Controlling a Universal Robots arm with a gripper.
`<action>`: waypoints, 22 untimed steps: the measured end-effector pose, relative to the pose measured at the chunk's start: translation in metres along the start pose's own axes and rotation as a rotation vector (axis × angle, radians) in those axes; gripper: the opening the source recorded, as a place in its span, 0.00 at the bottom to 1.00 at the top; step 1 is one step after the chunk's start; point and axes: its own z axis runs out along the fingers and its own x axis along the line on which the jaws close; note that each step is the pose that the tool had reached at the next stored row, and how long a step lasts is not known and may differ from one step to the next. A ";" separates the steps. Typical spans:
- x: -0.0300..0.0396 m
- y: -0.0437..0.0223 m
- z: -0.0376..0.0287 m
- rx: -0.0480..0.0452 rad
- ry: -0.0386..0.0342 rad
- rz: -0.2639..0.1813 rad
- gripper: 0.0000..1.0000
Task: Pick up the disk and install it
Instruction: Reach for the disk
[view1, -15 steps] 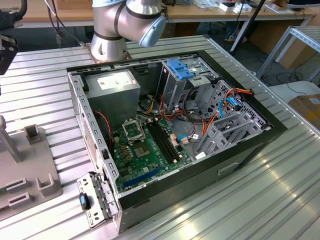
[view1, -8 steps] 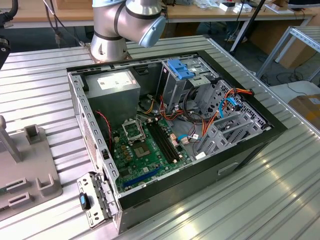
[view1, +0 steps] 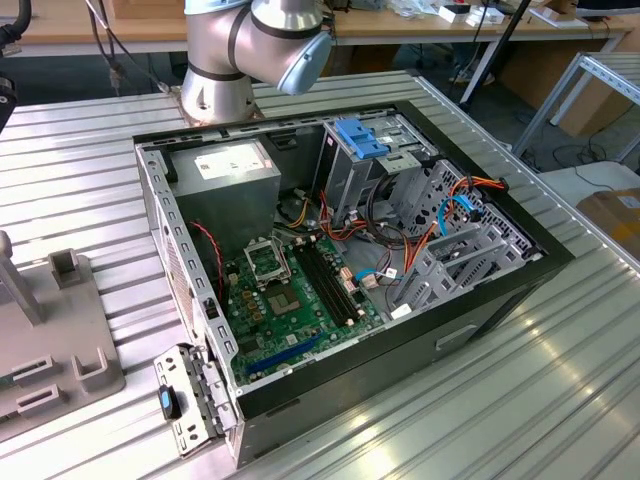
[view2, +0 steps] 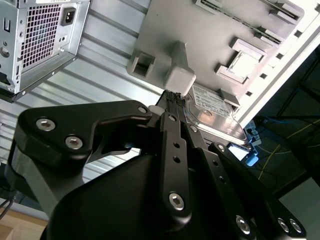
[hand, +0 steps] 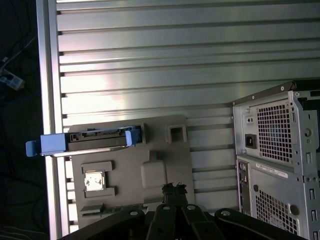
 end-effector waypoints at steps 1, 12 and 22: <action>0.0000 0.0000 0.0000 0.0000 0.0000 0.000 0.11; 0.0035 -0.0003 -0.0001 0.0000 0.0000 0.000 0.11; 0.0154 -0.0012 -0.0005 -0.0001 -0.0001 0.000 0.11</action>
